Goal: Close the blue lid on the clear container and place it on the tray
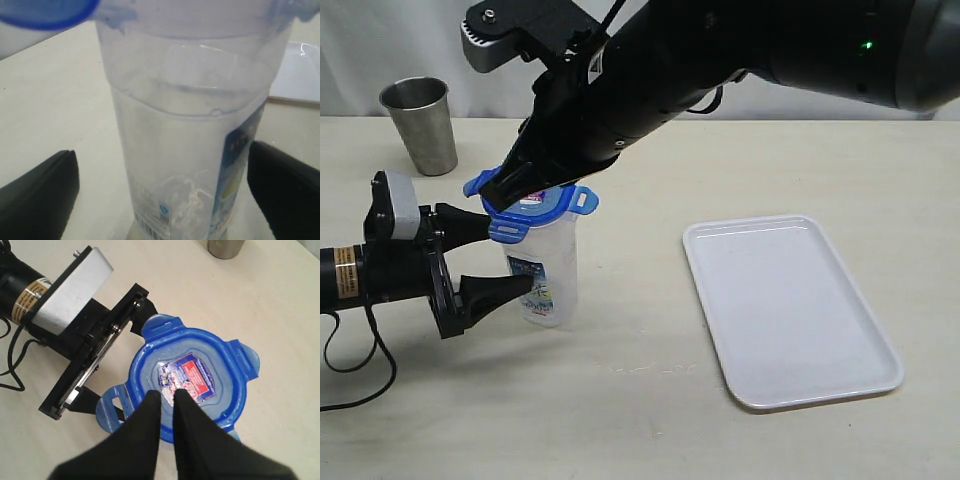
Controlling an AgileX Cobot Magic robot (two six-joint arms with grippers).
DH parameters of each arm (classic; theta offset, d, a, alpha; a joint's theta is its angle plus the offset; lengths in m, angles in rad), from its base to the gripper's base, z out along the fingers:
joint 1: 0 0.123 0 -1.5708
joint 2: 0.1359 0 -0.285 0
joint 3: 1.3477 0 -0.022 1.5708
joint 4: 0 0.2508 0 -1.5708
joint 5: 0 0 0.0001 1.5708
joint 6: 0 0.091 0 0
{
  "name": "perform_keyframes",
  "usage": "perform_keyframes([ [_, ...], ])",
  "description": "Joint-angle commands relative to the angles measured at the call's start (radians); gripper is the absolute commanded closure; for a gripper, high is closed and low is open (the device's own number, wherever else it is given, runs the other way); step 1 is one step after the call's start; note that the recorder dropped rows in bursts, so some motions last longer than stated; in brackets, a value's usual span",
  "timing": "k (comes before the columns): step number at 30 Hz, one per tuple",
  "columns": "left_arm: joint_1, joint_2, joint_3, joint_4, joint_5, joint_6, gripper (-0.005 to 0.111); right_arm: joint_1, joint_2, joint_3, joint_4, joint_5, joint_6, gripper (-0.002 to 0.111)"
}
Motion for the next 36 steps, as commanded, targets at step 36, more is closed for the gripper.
perform_keyframes([
  [36,0.215,0.0,-0.004,-0.129,-0.01,-0.471,0.031,-0.083,0.076,-0.216,-0.298,0.166,0.25,0.102],
])
